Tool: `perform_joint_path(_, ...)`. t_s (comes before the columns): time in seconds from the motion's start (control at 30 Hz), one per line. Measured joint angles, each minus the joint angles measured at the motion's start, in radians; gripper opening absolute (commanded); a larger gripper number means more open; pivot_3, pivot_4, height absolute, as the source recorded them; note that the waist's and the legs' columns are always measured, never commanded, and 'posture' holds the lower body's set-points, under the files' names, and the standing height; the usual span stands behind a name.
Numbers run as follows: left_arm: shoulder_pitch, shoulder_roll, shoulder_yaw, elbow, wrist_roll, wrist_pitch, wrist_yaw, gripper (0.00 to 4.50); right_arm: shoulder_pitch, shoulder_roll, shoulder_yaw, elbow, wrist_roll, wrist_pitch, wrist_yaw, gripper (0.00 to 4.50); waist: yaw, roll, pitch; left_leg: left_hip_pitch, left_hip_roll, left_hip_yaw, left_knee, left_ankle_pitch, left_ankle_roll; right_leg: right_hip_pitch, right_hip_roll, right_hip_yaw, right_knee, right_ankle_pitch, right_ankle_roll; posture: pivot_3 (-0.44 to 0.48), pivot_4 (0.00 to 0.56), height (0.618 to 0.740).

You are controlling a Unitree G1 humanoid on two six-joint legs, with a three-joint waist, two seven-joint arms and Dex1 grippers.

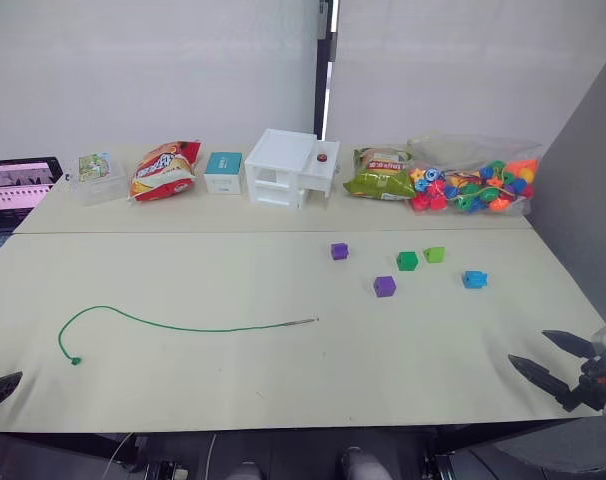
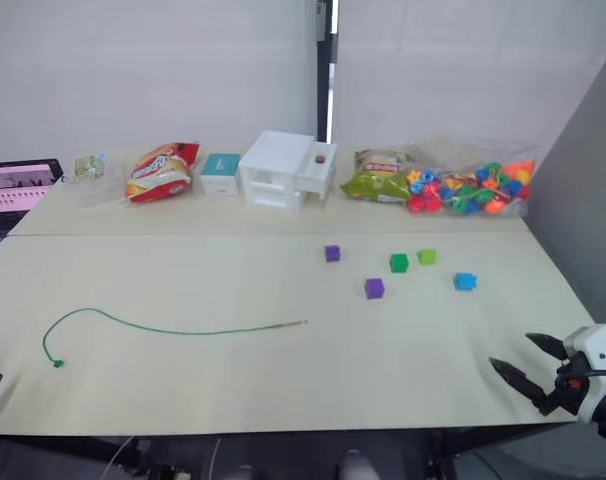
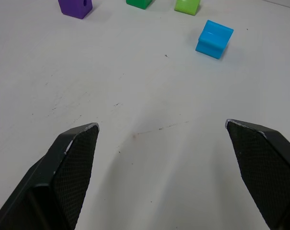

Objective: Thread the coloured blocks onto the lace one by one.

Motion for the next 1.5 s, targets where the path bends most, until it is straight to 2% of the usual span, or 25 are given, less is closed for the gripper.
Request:
perform_joint_path(0.1, 0.013, -0.002, 0.005, -0.009, -0.004, -0.002, -0.007, 4.5, -0.014, 0.005, 0.007, -0.001, 0.001, 0.001, -0.001, 4.47, 0.0, 0.0, 0.0, 0.0, 0.0, 0.0, 0.0, 0.0, 0.0, 0.0, 0.0, 0.0, 0.0, 0.0, 0.0, 0.0, 0.15, 0.74)
perform_joint_path(0.23, 0.029, -0.076, 0.018, -0.232, -0.1, 0.066, -0.031, 4.5, -0.064, 0.04, 0.056, -0.051, 0.04, 0.043, -0.021, 4.47, 0.0, -0.001, 0.0, 0.0, 0.001, 0.0, 0.0, 0.0, 0.0, 0.0, 0.0, 0.0, 0.001, 0.0, 0.0, 0.0, 0.15, 0.74)
perform_joint_path(0.33, -0.034, -0.111, -0.035, -0.387, -0.135, 0.137, -0.017, 4.5, -0.091, 0.045, 0.105, -0.135, 0.08, 0.098, -0.03, 4.47, 0.009, 0.001, -0.001, 0.0, 0.0, -0.001, 0.001, 0.0, 0.0, 0.001, 0.0, 0.0, 0.001, 0.0, 0.0, 0.0, 0.15, 0.74)
perform_joint_path(0.43, -0.107, -0.159, -0.16, -0.555, -0.16, 0.214, 0.009, 4.5, -0.135, 0.045, 0.163, -0.203, 0.117, 0.144, -0.031, 4.47, 0.013, 0.001, -0.002, -0.001, 0.0, -0.001, 0.004, 0.0, 0.0, 0.002, 0.0, 0.0, 0.001, 0.0, 0.0, 0.0, 0.15, 0.74)
perform_joint_path(0.53, -0.216, -0.206, -0.375, -0.741, -0.16, 0.321, 0.029, 4.5, -0.177, 0.024, 0.249, -0.274, 0.141, 0.206, -0.016, 4.47, 0.012, 0.0, -0.002, -0.002, -0.001, -0.002, 0.004, 0.0, 0.0, 0.001, 0.0, 0.0, 0.002, 0.0, 0.0, 0.0, 0.15, 0.74)
perform_joint_path(0.63, -0.376, -0.237, -0.58, -0.82, -0.149, 0.387, 0.001, 4.5, -0.241, -0.002, 0.348, -0.331, 0.155, 0.252, 0.005, 4.47, 0.008, 0.0, -0.002, -0.002, -0.001, -0.002, 0.005, 0.0, 0.0, 0.0, 0.0, 0.0, 0.004, 0.0, 0.0, 0.0, 0.15, 0.74)
perform_joint_path(0.73, -0.49, -0.249, -0.712, -0.796, -0.093, 0.392, -0.043, 4.5, -0.281, -0.027, 0.397, -0.344, 0.154, 0.281, 0.012, 4.47, -0.002, 0.0, -0.002, -0.001, -0.001, -0.002, 0.006, 0.0, 0.001, -0.001, 0.001, 0.0, 0.006, 0.0, 0.0, 0.0, 0.15, 0.74)
perform_joint_path(0.8, -0.576, -0.277, -0.806, -0.721, -0.029, 0.36, -0.094, 4.5, -0.315, -0.036, 0.426, -0.351, 0.153, 0.293, 0.012, 4.47, -0.002, 0.001, -0.002, -0.002, -0.001, -0.002, 0.006, 0.0, 0.001, 0.0, 0.001, 0.0, 0.006, 0.0, 0.0, 0.0, 0.15, 0.74)
perform_joint_path(0.87, -0.69, -0.346, -0.927, -0.587, 0.057, 0.302, -0.156, 4.5, -0.364, -0.043, 0.457, -0.382, 0.151, 0.311, -0.001, 4.47, 0.003, 0.001, -0.002, -0.004, -0.002, -0.003, 0.01, 0.0, 0.001, 0.0, 0.001, 0.0, 0.006, 0.0, 0.0, 0.0, 0.15, 0.74)
perform_joint_path(0.93, -0.728, -0.379, -0.986, -0.514, 0.106, 0.25, -0.19, 4.5, -0.38, -0.049, 0.463, -0.413, 0.151, 0.319, -0.009, 4.47, 0.004, 0.001, -0.002, -0.004, -0.002, -0.003, 0.013, -0.002, 0.004, 0.0, 0.001, 0.0, 0.006, 0.0, 0.0, 0.0, 0.15, 0.74)
perform_joint_path(1.07, -0.822, -0.456, -1.058, -0.311, 0.218, 0.131, -0.204, 4.5, -0.374, -0.055, 0.459, -0.471, 0.155, 0.354, -0.058, 4.47, 0.007, 0.0, -0.002, -0.005, -0.003, -0.003, 0.014, -0.004, 0.008, 0.0, 0.001, 0.0, 0.007, 0.0, 0.0, 0.0, 0.15, 0.74)
perform_joint_path(1.23, -0.883, -0.507, -1.073, -0.206, 0.281, 0.052, -0.204, 4.5, -0.35, -0.052, 0.432, -0.53, 0.163, 0.389, -0.121, 4.47, 0.018, 0.0, -0.002, -0.002, -0.003, -0.003, 0.015, -0.004, 0.008, 0.004, 0.0, 0.0, 0.006, 0.0, 0.0, 0.0, 0.15, 0.74)
perform_joint_path(1.37, -0.89, -0.521, -1.07, -0.179, 0.296, 0.03, -0.203, 3.4, -0.336, -0.05, 0.412, -0.549, 0.182, 0.399, -0.152, 4.5, 0.024, 0.0, -0.002, -0.002, -0.003, -0.004, 0.016, -0.004, 0.008, 0.005, 0.0, 0.0, 0.006, 0.0, 0.001, 0.0, 0.15, 0.74)
perform_joint_path(1.5, -0.89, -0.521, -1.07, -0.163, 0.319, -0.013, -0.203, 2.05, -0.314, -0.05, 0.399, -0.566, 0.189, 0.4, -0.175, 4.5, 0.024, 0.0, -0.002, -0.001, -0.003, -0.004, 0.015, -0.006, 0.011, 0.005, 0.001, 0.0, 0.006, 0.0, 0.001, 0.0, 0.15, 0.74)
